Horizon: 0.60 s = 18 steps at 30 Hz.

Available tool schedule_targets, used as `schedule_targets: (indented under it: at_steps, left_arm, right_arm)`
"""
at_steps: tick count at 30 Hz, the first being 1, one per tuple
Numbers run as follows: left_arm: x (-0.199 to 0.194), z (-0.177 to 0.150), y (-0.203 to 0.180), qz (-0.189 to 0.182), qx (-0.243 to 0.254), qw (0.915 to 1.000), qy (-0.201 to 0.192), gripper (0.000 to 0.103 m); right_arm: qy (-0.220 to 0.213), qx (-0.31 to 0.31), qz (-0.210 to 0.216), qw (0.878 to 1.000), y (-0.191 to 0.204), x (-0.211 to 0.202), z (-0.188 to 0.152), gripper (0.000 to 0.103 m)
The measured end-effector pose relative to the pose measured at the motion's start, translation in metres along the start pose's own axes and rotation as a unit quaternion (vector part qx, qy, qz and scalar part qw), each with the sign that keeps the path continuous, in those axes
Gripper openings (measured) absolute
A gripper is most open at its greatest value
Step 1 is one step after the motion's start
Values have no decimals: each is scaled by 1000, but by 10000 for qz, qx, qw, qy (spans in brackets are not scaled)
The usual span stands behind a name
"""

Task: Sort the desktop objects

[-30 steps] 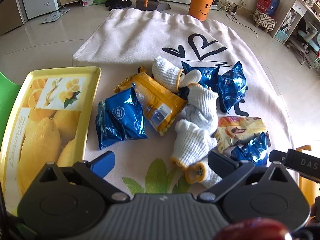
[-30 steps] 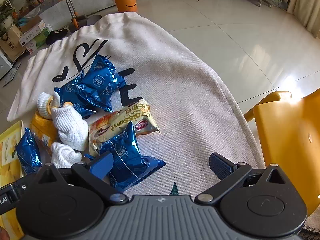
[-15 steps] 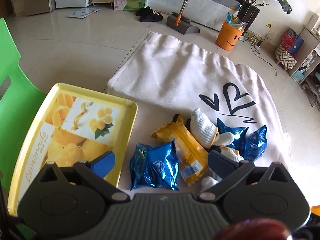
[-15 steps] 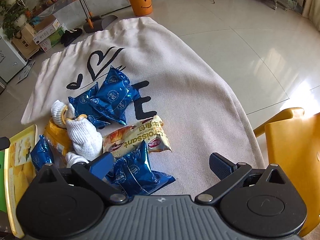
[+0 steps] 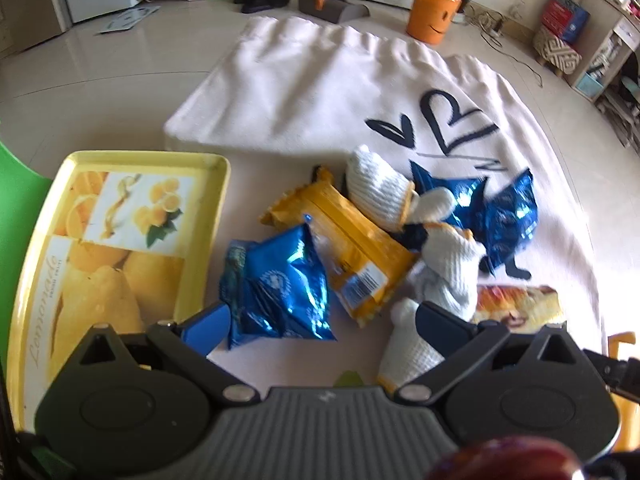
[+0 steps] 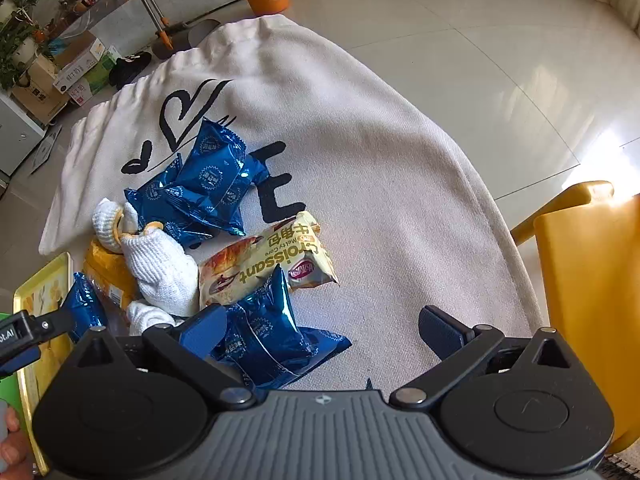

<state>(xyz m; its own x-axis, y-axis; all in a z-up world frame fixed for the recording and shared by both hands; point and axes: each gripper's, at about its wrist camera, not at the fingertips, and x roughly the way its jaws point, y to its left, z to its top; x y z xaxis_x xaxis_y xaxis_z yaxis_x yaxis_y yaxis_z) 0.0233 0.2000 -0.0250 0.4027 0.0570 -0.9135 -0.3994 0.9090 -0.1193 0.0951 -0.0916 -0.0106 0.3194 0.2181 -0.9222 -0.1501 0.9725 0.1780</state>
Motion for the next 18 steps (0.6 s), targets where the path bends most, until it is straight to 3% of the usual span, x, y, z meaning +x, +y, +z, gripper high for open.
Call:
schedule_targets:
  at_steps: [3,8,13,18]
  left_arm:
    - [7,-9,-12,-137,135,9997,170,102]
    - [11,-15,-22,-39,252,9996,148,102]
    - [20,-17,-34,-184,218,9992,275,102]
    - [34,-18,-38,-19,23,9992,392,102]
  right_arm:
    - [186,90,147,9997,-2,5,-3,102]
    - [447,146,353,9983,0,14,-10,102]
    - [530,52,391,9978,7,20,-15,101]
    - [659,28,389,9971,11,30,-21,100]
